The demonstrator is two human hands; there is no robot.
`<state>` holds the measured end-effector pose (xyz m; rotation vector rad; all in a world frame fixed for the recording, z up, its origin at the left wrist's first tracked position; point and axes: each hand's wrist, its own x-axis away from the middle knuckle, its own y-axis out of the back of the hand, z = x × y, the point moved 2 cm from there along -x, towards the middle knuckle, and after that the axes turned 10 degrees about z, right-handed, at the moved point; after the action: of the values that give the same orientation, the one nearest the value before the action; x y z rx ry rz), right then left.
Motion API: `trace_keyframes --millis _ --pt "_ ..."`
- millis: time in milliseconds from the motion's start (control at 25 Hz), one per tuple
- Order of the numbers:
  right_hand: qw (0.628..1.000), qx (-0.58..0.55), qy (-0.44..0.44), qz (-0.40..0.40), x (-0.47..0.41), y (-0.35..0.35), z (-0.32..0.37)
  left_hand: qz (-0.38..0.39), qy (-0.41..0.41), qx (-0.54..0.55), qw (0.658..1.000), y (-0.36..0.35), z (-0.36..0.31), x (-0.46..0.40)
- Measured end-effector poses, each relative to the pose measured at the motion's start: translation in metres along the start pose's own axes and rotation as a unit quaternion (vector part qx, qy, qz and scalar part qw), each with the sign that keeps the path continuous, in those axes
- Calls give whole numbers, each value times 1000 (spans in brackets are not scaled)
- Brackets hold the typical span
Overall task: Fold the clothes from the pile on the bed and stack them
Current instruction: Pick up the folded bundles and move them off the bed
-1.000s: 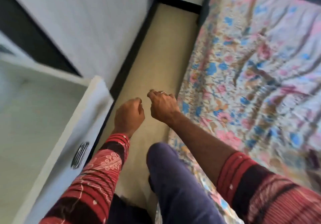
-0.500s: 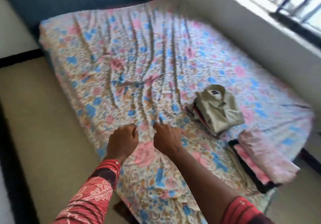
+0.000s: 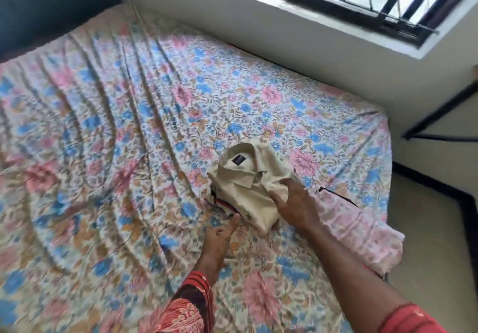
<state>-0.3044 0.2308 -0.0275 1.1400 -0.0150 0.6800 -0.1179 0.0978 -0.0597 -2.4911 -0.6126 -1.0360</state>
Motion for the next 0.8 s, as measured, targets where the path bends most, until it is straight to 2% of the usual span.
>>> trace_keyframes --millis 120,240,320,520,640,720,800 --pt "999 -1 -33 23 -90 19 -18 11 78 70 994 -13 -7 -72" --pt "994 7 -55 92 -166 23 -31 5 103 151 983 -23 -9 -127" --pt "988 20 -44 146 -205 18 -39 -17 102 205 973 -28 -4 -162" --pt "974 -32 -20 225 -253 -10 -51 -89 80 258 959 -41 6 -202" --pt "971 -47 -8 235 -276 -34 -65 -139 70 276 949 -36 10 -218" --pt "966 -70 -13 248 -304 -60 -93 -147 67 277 947 -35 13 -224" --pt "959 -70 -23 275 -327 -81 -123 -121 62 275 952 -37 11 -226"
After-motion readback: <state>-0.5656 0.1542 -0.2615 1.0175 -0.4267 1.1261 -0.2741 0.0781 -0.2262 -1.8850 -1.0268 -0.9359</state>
